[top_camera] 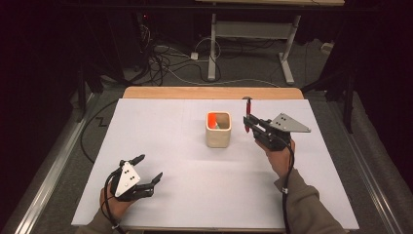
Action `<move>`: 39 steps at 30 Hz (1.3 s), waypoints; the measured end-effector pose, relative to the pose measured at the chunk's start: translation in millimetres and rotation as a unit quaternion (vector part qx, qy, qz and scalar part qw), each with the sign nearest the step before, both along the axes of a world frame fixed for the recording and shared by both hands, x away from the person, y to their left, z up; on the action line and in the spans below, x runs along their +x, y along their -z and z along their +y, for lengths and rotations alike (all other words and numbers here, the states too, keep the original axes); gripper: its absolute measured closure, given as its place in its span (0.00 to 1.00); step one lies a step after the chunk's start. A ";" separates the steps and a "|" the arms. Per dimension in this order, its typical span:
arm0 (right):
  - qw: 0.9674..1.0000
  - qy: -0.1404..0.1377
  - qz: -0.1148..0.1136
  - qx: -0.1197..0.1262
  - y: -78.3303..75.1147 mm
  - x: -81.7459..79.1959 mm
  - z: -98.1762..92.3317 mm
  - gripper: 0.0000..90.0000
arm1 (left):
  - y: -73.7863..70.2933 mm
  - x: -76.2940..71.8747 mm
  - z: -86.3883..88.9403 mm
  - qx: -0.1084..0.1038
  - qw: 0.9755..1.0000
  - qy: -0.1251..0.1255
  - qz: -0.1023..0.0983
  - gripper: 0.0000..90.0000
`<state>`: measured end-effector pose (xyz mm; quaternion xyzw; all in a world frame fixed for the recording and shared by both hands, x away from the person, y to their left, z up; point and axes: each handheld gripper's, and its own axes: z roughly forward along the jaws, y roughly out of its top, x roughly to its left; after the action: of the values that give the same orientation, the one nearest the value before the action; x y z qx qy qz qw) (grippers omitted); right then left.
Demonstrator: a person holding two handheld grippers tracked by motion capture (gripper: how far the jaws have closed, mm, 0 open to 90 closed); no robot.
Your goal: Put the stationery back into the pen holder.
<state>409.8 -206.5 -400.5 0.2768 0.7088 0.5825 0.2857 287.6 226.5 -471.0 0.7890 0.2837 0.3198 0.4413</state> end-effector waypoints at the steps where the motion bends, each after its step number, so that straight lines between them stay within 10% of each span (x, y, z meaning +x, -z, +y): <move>1: 1.000 0.000 0.001 0.002 -0.7 0.9 1.0 0.89 | 0.5 0.3 -0.6 0.000 1.000 0.000 0.001 0.20; 39: 0.999 -0.020 -0.014 0.025 -24.6 24.2 47.5 0.89 | 3.3 0.8 0.0 -0.001 1.000 0.012 0.011 0.21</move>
<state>434.0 -159.0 -375.9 0.2611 0.6952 0.6098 0.2768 288.5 226.5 -474.3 0.7950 0.2795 0.3059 0.4431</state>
